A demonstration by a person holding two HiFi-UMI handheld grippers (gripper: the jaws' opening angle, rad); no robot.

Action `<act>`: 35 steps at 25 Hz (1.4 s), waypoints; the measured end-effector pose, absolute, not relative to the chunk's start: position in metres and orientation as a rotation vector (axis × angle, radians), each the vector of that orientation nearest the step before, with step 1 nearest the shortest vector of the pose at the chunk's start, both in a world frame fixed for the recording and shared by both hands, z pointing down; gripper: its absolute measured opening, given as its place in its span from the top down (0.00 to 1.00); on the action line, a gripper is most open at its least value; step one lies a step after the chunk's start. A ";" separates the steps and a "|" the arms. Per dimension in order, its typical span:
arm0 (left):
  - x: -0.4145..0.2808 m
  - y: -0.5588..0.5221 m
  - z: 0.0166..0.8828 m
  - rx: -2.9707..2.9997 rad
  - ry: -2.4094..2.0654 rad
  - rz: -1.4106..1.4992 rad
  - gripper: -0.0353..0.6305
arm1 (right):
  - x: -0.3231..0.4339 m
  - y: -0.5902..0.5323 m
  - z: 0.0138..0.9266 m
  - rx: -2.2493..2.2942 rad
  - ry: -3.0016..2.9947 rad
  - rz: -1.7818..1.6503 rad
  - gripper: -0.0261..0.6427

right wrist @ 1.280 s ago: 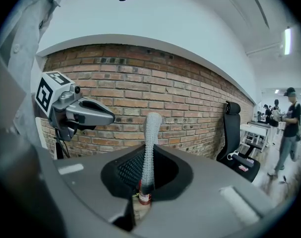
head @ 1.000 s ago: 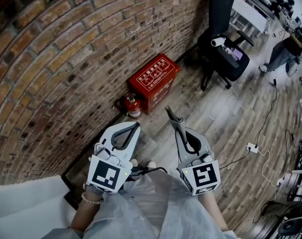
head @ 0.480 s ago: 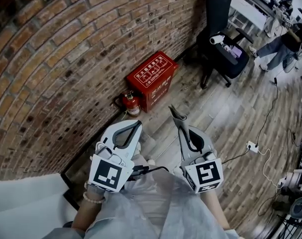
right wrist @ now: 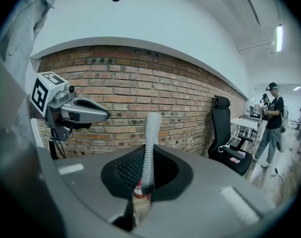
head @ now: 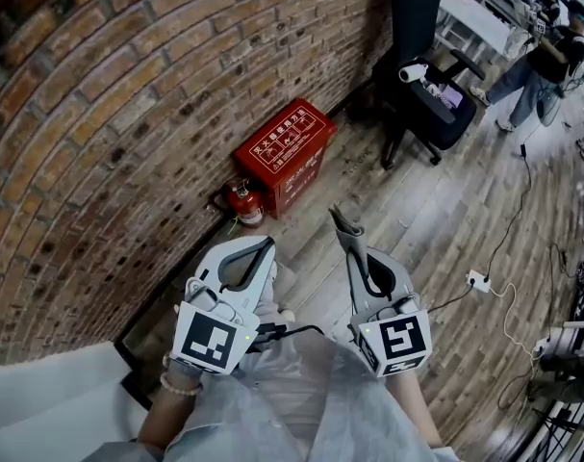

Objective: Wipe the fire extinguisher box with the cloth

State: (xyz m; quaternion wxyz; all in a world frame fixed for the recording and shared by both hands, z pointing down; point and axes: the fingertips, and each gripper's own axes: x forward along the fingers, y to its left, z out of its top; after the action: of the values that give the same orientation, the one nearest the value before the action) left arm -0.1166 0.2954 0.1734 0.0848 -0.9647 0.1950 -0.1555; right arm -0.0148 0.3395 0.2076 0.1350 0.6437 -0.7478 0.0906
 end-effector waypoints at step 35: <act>-0.061 0.090 0.178 -2.865 0.293 -0.460 0.95 | 0.022 0.141 0.203 2.015 -2.014 0.277 0.93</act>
State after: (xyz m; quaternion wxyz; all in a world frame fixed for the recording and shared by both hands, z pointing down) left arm -0.0609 0.0901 0.1779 0.1125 -0.9761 0.0999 -0.1567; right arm 0.0217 0.1411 0.2026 0.1390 0.6971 -0.6968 0.0959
